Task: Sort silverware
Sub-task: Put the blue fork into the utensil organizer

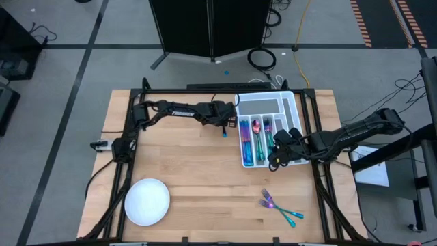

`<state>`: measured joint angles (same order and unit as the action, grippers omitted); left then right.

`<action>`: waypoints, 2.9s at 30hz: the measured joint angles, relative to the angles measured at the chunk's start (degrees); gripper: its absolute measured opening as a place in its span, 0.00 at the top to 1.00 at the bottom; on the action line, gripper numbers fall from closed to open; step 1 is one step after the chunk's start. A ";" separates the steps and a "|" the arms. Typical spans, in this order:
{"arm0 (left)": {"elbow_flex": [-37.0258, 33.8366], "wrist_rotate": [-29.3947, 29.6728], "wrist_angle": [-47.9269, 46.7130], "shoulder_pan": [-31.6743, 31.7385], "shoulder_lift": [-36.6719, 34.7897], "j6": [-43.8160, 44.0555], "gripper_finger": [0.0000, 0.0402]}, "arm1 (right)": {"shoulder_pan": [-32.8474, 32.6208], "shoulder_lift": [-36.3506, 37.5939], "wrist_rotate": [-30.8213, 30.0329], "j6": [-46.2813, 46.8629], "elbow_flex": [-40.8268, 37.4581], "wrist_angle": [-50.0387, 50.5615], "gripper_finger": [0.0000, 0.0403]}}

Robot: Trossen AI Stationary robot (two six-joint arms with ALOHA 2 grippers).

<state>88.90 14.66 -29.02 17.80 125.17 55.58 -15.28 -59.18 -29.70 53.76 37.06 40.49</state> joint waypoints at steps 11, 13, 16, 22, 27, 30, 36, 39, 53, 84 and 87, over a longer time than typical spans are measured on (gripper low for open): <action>0.00 1.04 -0.21 -0.04 0.03 -0.40 0.76 | -0.64 0.00 -0.26 0.63 0.02 0.02 0.69; 0.00 0.96 -0.21 -0.04 0.03 -0.40 0.76 | -0.64 0.00 -0.26 0.63 0.01 0.02 0.69; 0.00 0.80 -0.30 -0.04 0.05 -0.40 0.77 | -0.64 0.00 -0.24 1.07 0.02 0.02 0.69; 0.00 0.17 -1.15 0.00 0.05 -0.52 0.90 | -0.64 0.00 -0.15 1.09 0.02 0.02 0.69; 0.00 0.18 -0.34 -0.24 0.04 -2.37 0.97 | -0.64 0.00 -0.02 1.09 0.02 0.04 0.69; 0.00 0.14 0.04 -0.26 0.04 -3.37 0.97 | -0.64 0.00 0.00 1.09 0.02 0.05 0.69; -0.09 0.55 -0.93 -0.22 -2.39 -6.89 0.98 | -0.65 0.00 0.11 1.09 0.02 0.24 0.69; -0.09 1.29 -0.56 -0.25 -5.56 -10.42 0.99 | -1.16 0.00 0.07 1.07 0.02 0.77 0.69; -0.48 -11.07 2.94 -6.11 -25.80 -24.41 0.99 | -10.34 3.52 -16.95 -12.00 0.04 -4.31 0.69; -29.66 -36.73 66.19 -23.58 -28.13 -31.79 0.99 | -24.11 3.72 -13.53 -116.31 0.04 -52.68 0.69; -29.68 -35.04 65.86 -23.56 -27.84 -27.80 0.99 | -24.11 2.87 -15.37 -130.87 0.04 -52.93 0.69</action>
<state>59.22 -20.38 36.84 -5.76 97.34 27.77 -39.40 -56.31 -45.07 -77.11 37.10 -12.44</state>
